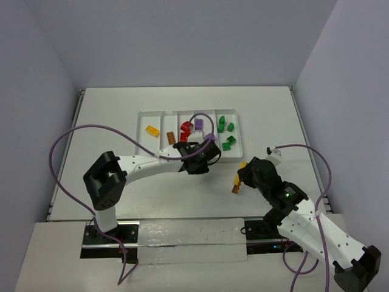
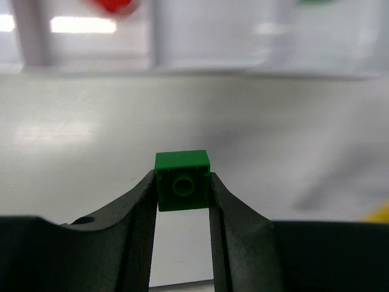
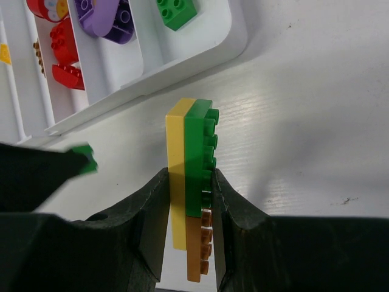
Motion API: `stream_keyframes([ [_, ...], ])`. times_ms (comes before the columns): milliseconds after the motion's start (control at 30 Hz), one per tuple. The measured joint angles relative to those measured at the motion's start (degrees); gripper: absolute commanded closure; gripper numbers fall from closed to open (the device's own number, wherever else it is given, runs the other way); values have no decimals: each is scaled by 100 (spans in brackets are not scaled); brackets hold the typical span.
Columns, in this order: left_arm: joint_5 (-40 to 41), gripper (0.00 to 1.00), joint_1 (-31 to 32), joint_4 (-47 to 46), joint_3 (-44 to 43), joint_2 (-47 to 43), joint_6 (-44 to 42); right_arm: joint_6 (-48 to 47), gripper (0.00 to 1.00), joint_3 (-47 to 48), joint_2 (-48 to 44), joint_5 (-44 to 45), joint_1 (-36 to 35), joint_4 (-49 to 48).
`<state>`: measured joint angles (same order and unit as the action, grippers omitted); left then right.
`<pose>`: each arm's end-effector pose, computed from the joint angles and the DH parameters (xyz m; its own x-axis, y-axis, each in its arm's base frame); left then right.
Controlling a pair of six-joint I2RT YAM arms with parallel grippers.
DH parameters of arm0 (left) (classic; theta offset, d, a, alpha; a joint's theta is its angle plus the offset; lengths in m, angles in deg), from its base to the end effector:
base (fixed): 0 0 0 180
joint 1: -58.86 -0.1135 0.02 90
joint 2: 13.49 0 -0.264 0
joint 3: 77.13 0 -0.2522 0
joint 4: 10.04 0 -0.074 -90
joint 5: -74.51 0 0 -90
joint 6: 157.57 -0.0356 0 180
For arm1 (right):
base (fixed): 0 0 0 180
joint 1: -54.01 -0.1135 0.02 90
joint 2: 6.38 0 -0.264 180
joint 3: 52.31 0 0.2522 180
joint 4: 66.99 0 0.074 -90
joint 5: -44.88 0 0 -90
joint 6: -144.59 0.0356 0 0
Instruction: Sort the legos into containers by color
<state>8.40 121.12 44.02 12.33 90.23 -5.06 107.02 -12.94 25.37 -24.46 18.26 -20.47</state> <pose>0.1847 -0.3202 0.2142 -0.8513 -0.1238 -0.5099 -0.0409 0.9845 -0.1708 0.1120 0.0652 0.2185 -0.5674 0.5053 -0.6501 0.2065 0.8516 0.4818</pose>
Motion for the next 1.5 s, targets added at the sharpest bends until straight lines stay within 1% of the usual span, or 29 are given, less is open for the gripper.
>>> stream_keyframes([
  [200, -202, 100, -342, -242, -2030, 452, -1009, 26, 100, 0, -150, 37, 0, 91],
  [333, -508, 98, -730, -378, -3143, 1157, -1460, 62, 100, 0, -306, 61, 0, 190],
  [500, -895, 95, -1117, -486, -3928, 2111, -1866, 99, 100, 0, -428, 71, 0, 291],
  [633, -1119, 94, -1212, -463, -4605, 2837, -2061, 134, 100, 0, -476, 73, 0, 322],
  [667, -1180, 92, -1226, -468, -4777, 3011, -2083, 144, 100, 0, -482, 72, 0, 336],
  [700, -1256, 84, -1247, -495, -4875, 3141, -2092, 156, 100, 0, -490, 70, 0, 350],
  [733, -1325, 71, -1261, -499, -4906, 3216, -2094, 166, 100, 0, -502, 70, 0, 363],
  [767, -1407, 63, -1281, -499, -4905, 3267, -2096, 172, 100, 0, -519, 70, 0, 375],
  [800, -1478, 53, -1302, -505, -4897, 3299, -2099, 174, 100, 0, -534, 68, 0, 386],
  [833, -1560, 52, -1327, -524, -4878, 3313, -2104, 174, 100, 0, -550, 70, 0, 395],
  [867, -1620, 42, -1345, -539, -4857, 3314, -2122, 176, 100, 0, -557, 70, 0, 397],
  [900, -1676, 36, -1364, -554, -4851, 3314, -2134, 174, 100, 0, -557, 68, 0, 397],
  [933, -1709, 27, -1384, -593, -4851, 3316, -2148, 174, 100, 0, -555, 68, 0, 397],
  [967, -1748, 21, -1400, -634, -4851, 3316, -2167, 174, 100, 0, -554, 65, 0, 397],
  [1067, -1853, 16, -1423, -732, -4837, 3314, -2237, 174, 100, 0, -539, 53, 0, 395],
  [1233, -2059, 18, -1421, -807, -4675, 3264, -2334, 174, 100, 0, -475, 32, 0, 391],
  [1333, -2178, 22, -1420, -931, -3980, 2810, -2406, 170, 100, 0, -440, -17, 0, 371],
  [1400, -2255, 23, -1421, -1078, -3282, 2267, -2431, 153, 100, -2, -398, -74, 0, 311],
  [1500, -2320, 24, -1421, -1371, -2114, 1208, -2411, 5, 100, -30, -165, -321, 0, 31],
])
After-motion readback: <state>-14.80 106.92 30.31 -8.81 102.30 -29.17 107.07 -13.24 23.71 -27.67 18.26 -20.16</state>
